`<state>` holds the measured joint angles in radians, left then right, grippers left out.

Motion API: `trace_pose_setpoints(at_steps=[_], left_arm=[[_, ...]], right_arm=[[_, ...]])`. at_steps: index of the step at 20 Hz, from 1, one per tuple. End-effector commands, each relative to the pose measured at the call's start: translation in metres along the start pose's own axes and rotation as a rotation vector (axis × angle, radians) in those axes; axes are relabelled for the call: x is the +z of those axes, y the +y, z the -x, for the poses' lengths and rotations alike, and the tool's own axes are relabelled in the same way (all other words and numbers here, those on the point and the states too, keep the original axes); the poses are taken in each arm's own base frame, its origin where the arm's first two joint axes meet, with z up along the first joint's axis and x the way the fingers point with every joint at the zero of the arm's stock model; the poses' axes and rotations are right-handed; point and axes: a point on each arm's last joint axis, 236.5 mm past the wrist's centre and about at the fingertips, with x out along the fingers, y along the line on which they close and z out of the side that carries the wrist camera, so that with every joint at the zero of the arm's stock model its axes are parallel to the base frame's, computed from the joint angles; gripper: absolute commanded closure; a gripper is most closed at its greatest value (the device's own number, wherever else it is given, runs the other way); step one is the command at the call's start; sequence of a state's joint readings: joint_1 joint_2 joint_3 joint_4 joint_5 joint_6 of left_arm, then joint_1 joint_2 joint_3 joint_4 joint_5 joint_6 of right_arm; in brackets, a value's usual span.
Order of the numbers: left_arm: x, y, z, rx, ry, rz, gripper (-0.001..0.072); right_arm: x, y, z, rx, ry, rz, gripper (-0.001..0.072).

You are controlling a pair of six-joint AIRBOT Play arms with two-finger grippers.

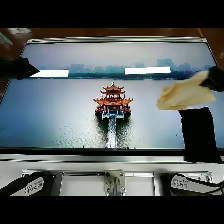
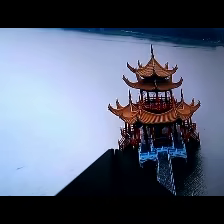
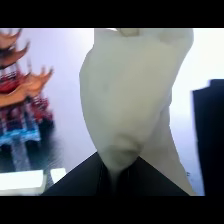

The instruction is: Fold the shirts.

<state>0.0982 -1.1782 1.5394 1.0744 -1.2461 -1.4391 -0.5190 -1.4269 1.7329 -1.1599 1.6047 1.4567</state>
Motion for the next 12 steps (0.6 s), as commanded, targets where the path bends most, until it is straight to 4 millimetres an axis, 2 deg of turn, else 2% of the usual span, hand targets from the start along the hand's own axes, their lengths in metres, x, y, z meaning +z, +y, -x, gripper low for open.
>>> trace_pose_setpoints(at_steps=[1, 4, 5, 7, 10, 12], left_arm=[[-0.003, -0.016, -0.01, -0.028, 0.012, -0.028, 0.0666], [-0.008, -0.034, -0.014, -0.057, 0.028, -0.057, 0.0666], [-0.009, -0.038, -0.015, -0.064, 0.032, -0.065, 0.0666], [-0.012, -0.046, -0.017, -0.077, 0.039, -0.078, 0.0666], [-0.013, -0.051, -0.018, -0.085, 0.044, -0.086, 0.0666], [-0.013, -0.051, -0.018, -0.085, 0.044, -0.086, 0.0666]], right_arm=[[-0.035, -0.088, 0.051, -0.202, 0.054, -0.198, 0.0656], [-0.055, -0.13, 0.059, -0.286, 0.089, -0.294, 0.0656], [-0.064, -0.142, 0.057, -0.307, 0.111, -0.332, 0.0656], [-0.087, -0.155, 0.042, -0.292, 0.173, -0.413, 0.0656], [-0.137, -0.157, 0.014, -0.269, 0.315, -0.485, 0.0656], [-0.187, -0.16, 0.009, -0.328, 0.425, -0.504, 0.0655]])
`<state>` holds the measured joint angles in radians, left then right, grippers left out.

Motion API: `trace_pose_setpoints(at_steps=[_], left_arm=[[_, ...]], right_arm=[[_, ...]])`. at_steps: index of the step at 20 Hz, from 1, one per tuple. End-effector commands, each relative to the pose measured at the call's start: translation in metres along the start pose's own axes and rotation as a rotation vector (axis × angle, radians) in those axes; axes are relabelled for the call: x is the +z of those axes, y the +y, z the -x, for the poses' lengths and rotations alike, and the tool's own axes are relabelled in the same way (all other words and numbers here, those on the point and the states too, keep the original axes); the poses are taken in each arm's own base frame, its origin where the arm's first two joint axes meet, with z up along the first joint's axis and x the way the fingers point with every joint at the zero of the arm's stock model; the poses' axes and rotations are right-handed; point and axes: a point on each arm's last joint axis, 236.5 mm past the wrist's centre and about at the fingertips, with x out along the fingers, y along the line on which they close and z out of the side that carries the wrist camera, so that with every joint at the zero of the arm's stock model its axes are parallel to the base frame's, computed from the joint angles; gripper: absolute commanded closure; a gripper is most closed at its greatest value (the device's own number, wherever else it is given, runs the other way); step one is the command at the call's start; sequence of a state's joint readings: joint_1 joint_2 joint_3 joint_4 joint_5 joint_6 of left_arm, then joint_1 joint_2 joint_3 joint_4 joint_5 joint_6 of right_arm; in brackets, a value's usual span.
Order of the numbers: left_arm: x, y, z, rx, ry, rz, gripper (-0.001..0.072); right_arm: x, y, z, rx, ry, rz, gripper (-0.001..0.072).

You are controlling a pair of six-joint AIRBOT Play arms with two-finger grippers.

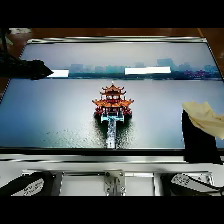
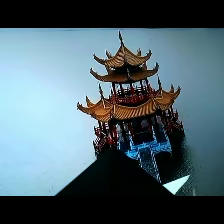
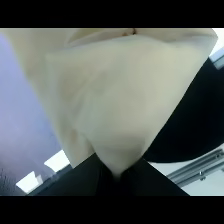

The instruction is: Fold the shirts.

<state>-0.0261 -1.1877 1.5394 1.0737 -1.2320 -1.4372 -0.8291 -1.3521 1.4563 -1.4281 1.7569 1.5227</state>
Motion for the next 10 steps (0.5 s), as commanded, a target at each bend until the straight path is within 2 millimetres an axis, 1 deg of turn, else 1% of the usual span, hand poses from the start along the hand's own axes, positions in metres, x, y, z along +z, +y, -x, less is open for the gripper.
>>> trace_pose_setpoints(at_steps=[1, 2, 3, 4, 5, 6, 7, 8, 9, 10], left_arm=[[-0.001, -0.004, -0.001, -0.006, 0.004, -0.006, 0.0666], [-0.001, -0.004, -0.002, -0.007, 0.005, -0.007, 0.0666], [-0.002, -0.006, -0.003, -0.01, 0.007, -0.009, 0.0666], [-0.002, -0.007, -0.003, -0.011, 0.008, -0.01, 0.0666], [-0.002, -0.009, -0.004, -0.014, 0.01, -0.014, 0.0665], [-0.003, -0.009, -0.004, -0.015, 0.01, -0.015, 0.0666], [-0.003, -0.009, -0.004, -0.015, 0.011, -0.015, 0.0666], [-0.003, -0.008, -0.005, -0.015, 0.011, -0.014, 0.0666], [-0.003, -0.008, -0.006, -0.015, 0.015, -0.013, 0.0666], [-0.004, -0.007, -0.008, -0.015, 0.021, -0.011, 0.0666]], right_arm=[[-0.06, -0.046, -0.034, -0.163, 0.144, -0.072, 0.0655], [-0.07, -0.064, -0.04, -0.237, 0.132, -0.113, 0.0655], [-0.075, -0.072, -0.048, -0.261, 0.113, -0.145, 0.0643], [-0.078, -0.076, -0.058, -0.261, 0.089, -0.171, 0.0551], [-0.08, -0.076, -0.066, -0.245, 0.077, -0.17, 0.0253], [-0.082, -0.075, -0.07, -0.23, 0.083, -0.137, 0.0015], [-0.082, -0.078, -0.068, -0.24, 0.084, -0.128, 0.0013], [-0.079, -0.082, -0.061, -0.262, 0.071, -0.124, 0.0014], [-0.069, -0.083, -0.051, -0.27, 0.032, -0.122, 0.0014], [-0.05, -0.076, -0.035, -0.247, -0.047, -0.114, 0.0015]])
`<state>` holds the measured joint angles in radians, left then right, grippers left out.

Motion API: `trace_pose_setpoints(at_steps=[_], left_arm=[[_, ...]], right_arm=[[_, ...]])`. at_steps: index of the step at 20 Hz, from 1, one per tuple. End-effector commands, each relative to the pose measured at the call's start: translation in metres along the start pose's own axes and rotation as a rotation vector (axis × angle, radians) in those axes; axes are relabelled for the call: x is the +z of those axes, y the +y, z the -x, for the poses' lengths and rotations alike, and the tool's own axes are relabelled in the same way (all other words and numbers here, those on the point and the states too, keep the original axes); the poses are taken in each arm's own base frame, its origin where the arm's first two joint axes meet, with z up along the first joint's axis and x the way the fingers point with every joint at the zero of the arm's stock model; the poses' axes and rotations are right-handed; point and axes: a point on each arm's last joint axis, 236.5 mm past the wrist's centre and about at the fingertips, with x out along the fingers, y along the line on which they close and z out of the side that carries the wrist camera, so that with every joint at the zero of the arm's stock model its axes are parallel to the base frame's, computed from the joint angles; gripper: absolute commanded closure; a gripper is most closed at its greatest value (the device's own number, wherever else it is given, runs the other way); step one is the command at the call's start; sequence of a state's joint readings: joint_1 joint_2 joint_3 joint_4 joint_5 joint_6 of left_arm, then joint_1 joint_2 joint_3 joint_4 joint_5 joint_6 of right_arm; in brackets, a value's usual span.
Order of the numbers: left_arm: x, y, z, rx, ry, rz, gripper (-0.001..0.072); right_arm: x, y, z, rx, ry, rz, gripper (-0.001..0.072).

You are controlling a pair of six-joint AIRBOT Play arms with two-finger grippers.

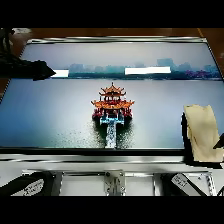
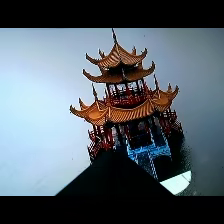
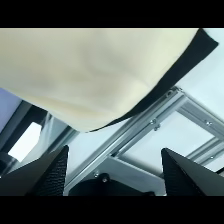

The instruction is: Fold the shirts.

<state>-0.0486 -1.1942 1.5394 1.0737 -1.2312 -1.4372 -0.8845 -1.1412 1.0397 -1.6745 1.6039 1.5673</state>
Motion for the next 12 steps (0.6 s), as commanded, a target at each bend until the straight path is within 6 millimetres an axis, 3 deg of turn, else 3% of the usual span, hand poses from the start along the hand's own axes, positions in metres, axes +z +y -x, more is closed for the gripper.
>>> trace_pose_setpoints(at_steps=[1, 3, 5, 6, 7, 8, 9, 11, 12], left_arm=[[-0.003, 0.0, -0.006, 0.0, 0.018, -0.004, 0.0666], [-0.018, 0.01, -0.019, 0.072, 0.088, -0.046, 0.0668], [-0.049, 0.041, -0.034, 0.288, 0.236, -0.1, 0.0668], [-0.065, 0.053, -0.04, 0.396, 0.316, -0.139, 0.0668], [-0.08, 0.058, -0.049, 0.461, 0.394, -0.189, 0.0663], [-0.094, 0.054, -0.063, 0.466, 0.458, -0.219, 0.0465], [-0.11, 0.048, -0.079, 0.452, 0.52, -0.225, -0.0013], [-0.136, 0.047, -0.096, 0.461, 0.628, -0.223, 0.001], [-0.141, 0.047, -0.101, 0.459, 0.649, -0.217, 0.0011]], right_arm=[[0.042, 0.014, 0.042, 0.075, -0.221, 0.017, 0.0015], [0.084, 0.062, 0.123, 0.25, -0.563, 0.1, 0.0016], [0.086, 0.103, 0.184, 0.274, -0.809, 0.222, 0.0014], [0.077, 0.125, 0.192, 0.252, -0.838, 0.314, 0.0013], [0.065, 0.144, 0.183, 0.194, -0.804, 0.428, 0.0013], [0.05, 0.162, 0.163, 0.145, -0.729, 0.527, 0.0013], [0.034, 0.181, 0.137, 0.124, -0.631, 0.611, 0.0012], [0.0, 0.216, 0.089, 0.125, -0.414, 0.737, 0.0013], [-0.009, 0.225, 0.075, 0.112, -0.348, 0.773, 0.0012]])
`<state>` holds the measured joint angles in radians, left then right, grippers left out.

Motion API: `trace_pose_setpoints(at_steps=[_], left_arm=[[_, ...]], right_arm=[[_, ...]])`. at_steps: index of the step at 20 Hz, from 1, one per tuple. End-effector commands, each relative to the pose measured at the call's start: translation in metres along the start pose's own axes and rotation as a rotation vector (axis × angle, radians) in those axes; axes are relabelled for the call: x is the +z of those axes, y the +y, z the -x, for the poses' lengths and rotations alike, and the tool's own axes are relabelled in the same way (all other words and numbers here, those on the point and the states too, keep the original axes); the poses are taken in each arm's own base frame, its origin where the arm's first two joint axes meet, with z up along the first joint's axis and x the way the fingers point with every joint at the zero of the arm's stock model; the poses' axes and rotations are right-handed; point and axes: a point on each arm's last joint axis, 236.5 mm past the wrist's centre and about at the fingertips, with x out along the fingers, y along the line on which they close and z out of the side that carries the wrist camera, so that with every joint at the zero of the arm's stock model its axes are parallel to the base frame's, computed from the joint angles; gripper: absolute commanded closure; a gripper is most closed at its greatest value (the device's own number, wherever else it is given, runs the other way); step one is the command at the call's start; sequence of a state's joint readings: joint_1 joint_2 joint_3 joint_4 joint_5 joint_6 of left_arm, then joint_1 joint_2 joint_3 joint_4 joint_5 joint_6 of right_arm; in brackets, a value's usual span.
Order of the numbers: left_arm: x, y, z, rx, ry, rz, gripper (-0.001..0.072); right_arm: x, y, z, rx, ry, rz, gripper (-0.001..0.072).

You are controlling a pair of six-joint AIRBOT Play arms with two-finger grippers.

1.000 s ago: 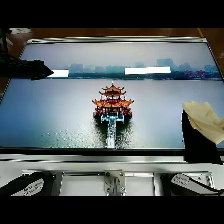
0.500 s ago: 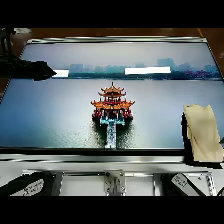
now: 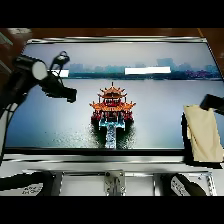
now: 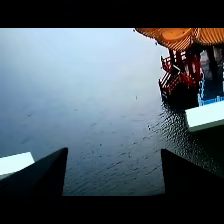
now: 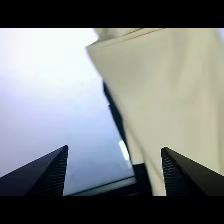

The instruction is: Fold the shirts.

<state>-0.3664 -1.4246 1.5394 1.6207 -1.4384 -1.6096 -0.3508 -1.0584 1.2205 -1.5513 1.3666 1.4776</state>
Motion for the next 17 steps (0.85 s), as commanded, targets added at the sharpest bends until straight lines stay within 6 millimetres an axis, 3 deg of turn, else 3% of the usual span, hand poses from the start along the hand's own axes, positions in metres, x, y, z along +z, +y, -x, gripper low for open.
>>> trace_pose_setpoints(at_steps=[1, 4, 7, 10, 17], left_arm=[[-0.018, -0.004, -0.031, 0.07, 0.136, -0.026, 0.0011], [-0.007, -0.003, -0.029, 0.061, 0.083, -0.016, 0.0011], [0.0, -0.015, -0.03, 0.007, 0.053, -0.007, 0.0011], [0.014, -0.023, -0.031, -0.027, -0.003, 0.0, 0.0011], [0.018, -0.014, -0.031, -0.006, -0.021, -0.062, 0.0011]], right_arm=[[-0.035, 0.063, -0.034, 0.058, 0.223, 0.189, 0.0013], [-0.042, 0.087, -0.05, 0.07, 0.276, 0.268, 0.0013], [-0.046, 0.101, -0.052, 0.079, 0.285, 0.31, 0.0013], [-0.046, 0.103, -0.052, 0.079, 0.285, 0.317, 0.0013], [-0.046, 0.102, -0.052, 0.077, 0.285, 0.318, 0.0013]])
